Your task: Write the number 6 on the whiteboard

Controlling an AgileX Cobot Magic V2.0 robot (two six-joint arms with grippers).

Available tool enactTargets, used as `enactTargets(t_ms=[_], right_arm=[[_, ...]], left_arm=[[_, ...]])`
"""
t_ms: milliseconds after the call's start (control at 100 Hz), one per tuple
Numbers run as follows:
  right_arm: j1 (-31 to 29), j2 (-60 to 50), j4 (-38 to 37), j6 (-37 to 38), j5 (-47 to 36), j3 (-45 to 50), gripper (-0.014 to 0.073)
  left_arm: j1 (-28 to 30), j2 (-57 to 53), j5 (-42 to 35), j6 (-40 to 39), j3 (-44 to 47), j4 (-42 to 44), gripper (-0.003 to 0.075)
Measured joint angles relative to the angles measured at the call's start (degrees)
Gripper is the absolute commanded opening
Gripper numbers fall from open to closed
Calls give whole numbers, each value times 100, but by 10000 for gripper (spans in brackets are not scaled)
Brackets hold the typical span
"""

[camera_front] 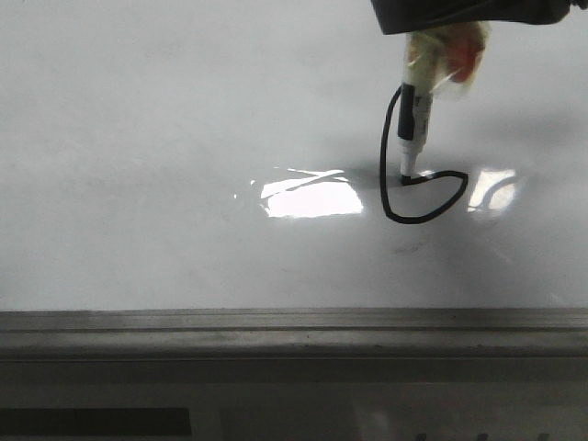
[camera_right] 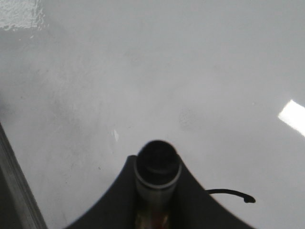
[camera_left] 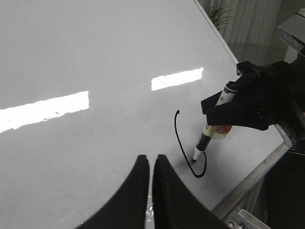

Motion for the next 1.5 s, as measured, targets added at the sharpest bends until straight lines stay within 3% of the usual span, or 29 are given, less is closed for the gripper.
enactTargets(t_ms=[510, 740, 810, 920, 1000, 1180, 1500], right_arm=[[0, 153, 133, 0, -373, 0, -64], [54, -753, 525, -23, 594, -293, -64], [53, -1067, 689, -23, 852, -415, -67], [109, -1330, 902, -36, 1156, -473, -71], [225, -1344, 1151, -36, 1395, -473, -71], [808, -1333, 1552, -61, 1633, -473, -71], [2137, -1333, 1752, -71, 2000, -473, -71]], left_arm=[[0, 0, 0, 0, 0, 0, -20], [0, 0, 116, 0, 0, -80, -13], [0, 47, 203, 0, 0, -92, 46], [0, 409, 431, 0, -56, -48, 270], [0, 902, 760, 0, -204, -9, 369], [0, 2074, 1713, 132, -779, 163, 346], [0, 3600, 3349, 1847, -1360, -456, 346]])
